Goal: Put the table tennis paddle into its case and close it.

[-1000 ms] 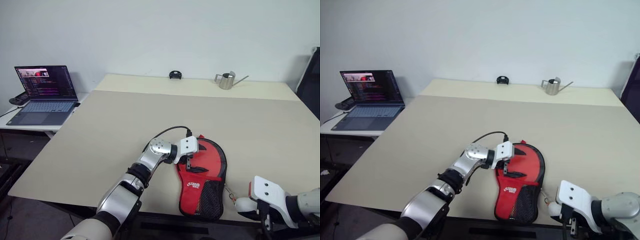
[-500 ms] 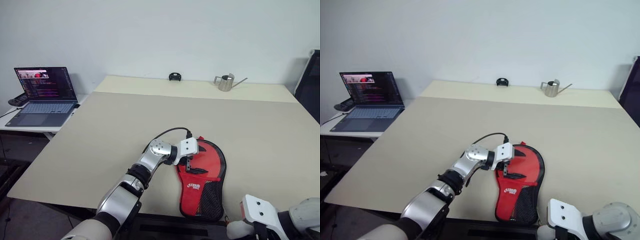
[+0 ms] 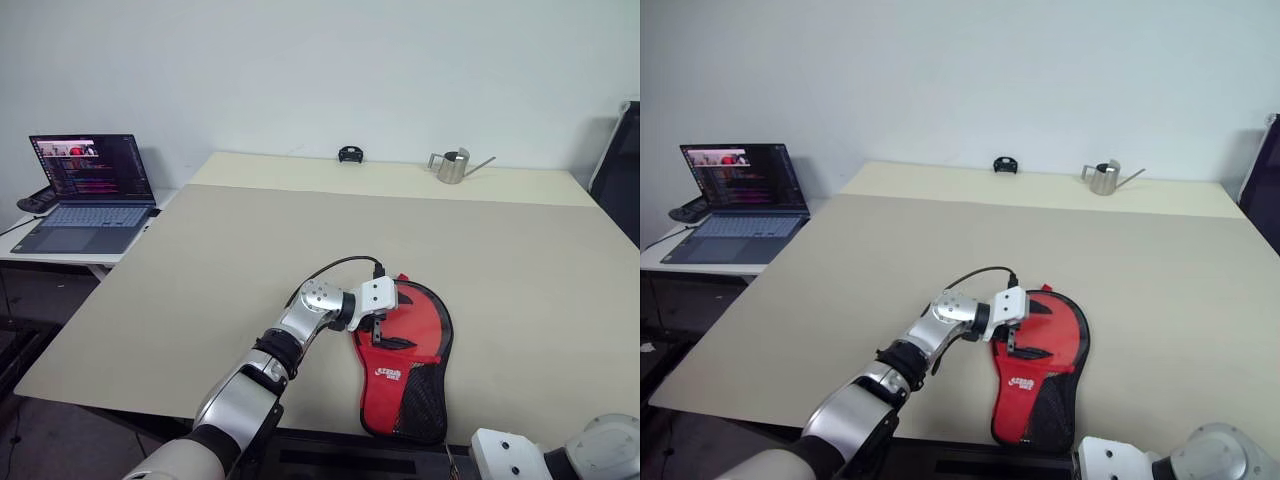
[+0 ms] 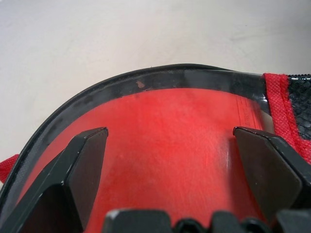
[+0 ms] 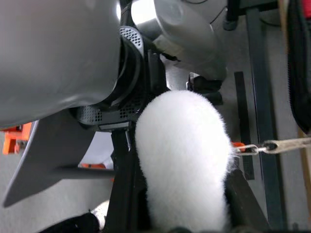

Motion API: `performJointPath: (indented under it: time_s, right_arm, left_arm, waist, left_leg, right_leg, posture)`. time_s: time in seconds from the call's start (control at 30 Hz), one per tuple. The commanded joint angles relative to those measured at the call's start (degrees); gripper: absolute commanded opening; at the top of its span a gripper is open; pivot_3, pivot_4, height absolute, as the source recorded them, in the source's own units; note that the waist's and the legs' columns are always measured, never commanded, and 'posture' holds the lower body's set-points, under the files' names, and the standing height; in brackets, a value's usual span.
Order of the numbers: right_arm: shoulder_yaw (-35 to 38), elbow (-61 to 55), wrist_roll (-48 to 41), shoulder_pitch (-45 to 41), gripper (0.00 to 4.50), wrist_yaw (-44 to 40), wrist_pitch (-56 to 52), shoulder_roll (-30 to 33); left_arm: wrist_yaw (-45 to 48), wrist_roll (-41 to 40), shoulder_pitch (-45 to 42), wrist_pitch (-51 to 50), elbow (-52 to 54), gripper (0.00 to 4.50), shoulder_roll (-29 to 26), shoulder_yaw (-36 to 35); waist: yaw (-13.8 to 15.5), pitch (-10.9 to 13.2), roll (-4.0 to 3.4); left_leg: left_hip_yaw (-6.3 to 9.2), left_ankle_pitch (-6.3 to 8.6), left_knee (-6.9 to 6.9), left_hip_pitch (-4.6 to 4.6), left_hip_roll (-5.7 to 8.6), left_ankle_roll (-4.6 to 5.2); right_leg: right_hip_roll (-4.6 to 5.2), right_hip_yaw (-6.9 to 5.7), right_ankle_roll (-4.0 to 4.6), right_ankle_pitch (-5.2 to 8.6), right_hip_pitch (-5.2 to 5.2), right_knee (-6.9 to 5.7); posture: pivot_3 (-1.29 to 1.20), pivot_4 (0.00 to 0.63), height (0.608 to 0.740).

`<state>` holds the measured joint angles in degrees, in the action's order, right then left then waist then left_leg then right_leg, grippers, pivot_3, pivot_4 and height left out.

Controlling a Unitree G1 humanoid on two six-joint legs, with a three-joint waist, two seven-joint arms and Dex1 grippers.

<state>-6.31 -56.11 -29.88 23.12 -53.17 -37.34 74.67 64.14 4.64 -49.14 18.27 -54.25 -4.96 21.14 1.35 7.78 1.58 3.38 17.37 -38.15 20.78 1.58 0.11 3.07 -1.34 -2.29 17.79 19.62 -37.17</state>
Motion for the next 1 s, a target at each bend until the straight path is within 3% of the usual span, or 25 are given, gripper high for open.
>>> performJointPath:
  time_s: [0.03,0.27,0.63,0.67,0.87,1.0]
  right_arm:
    - [-6.5,-3.9,-2.4,-0.9,0.51,-1.4,1.8,0.8]
    - [-11.9,-3.9,0.8,-6.1,0.51,1.0,-1.6,-1.7]
    - [-9.7,-3.9,-2.0,-8.8,4.28,2.4,-4.7,-3.5]
    - [-9.0,-3.9,-2.7,-8.9,4.46,2.5,-4.7,-3.4]
    - [3.7,-3.9,-15.1,-8.1,4.46,2.7,-3.2,2.3]
    - [16.5,-3.2,-23.9,-10.6,4.46,2.6,-7.7,3.7]
  left_arm:
    - [-0.7,6.1,2.9,-1.5,-5.2,4.5,-1.6,4.1]
    - [-1.2,6.0,2.9,-1.7,-5.1,4.5,-1.5,4.3]
    - [-1.6,5.9,3.5,-1.7,-4.9,4.5,-1.4,4.4]
    - [-1.7,5.9,3.5,-1.7,-4.8,4.5,-1.4,4.4]
    - [-1.7,6.0,3.7,-1.6,-5.1,4.5,-1.3,4.6]
    - [-1.7,5.8,3.8,-1.2,-5.2,4.5,-0.8,4.5]
  waist:
    - [0.0,-0.1,-0.06]
    - [0.0,-0.2,-0.12]
    - [0.0,-0.3,-0.15]
    - [0.0,-0.3,-0.16]
    - [0.0,-0.3,-0.2]
    - [0.1,-0.3,-0.17]
  left_leg:
    - [0.0,0.0,0.06,0.0,0.0,0.0]
    - [0.03,0.01,0.07,0.0,0.01,-0.03]
    - [0.04,0.01,0.03,-0.02,0.01,-0.03]
    - [0.04,0.01,0.03,-0.02,0.01,-0.04]
    - [0.03,0.01,0.02,-0.03,0.01,-0.04]
    - [0.03,0.01,0.03,-0.03,0.0,-0.04]
  right_leg:
    - [0.0,0.0,0.0,0.0,-0.01,0.08]
    - [0.03,-0.03,0.0,0.0,-0.04,0.15]
    - [0.04,-0.02,-0.12,-0.08,-0.06,0.14]
    - [0.04,-0.02,-0.12,-0.09,-0.06,0.15]
    - [0.06,-0.01,-0.14,-0.1,-0.09,0.15]
    - [0.07,-0.01,-0.13,-0.11,-0.11,0.18]
  posture:
    - [0.0,0.15,0.74]
    - [0.0,0.15,0.74]
    - [0.0,0.15,0.74]
    - [0.0,0.15,0.74]
    - [0.0,0.15,0.74]
    - [0.0,0.15,0.74]
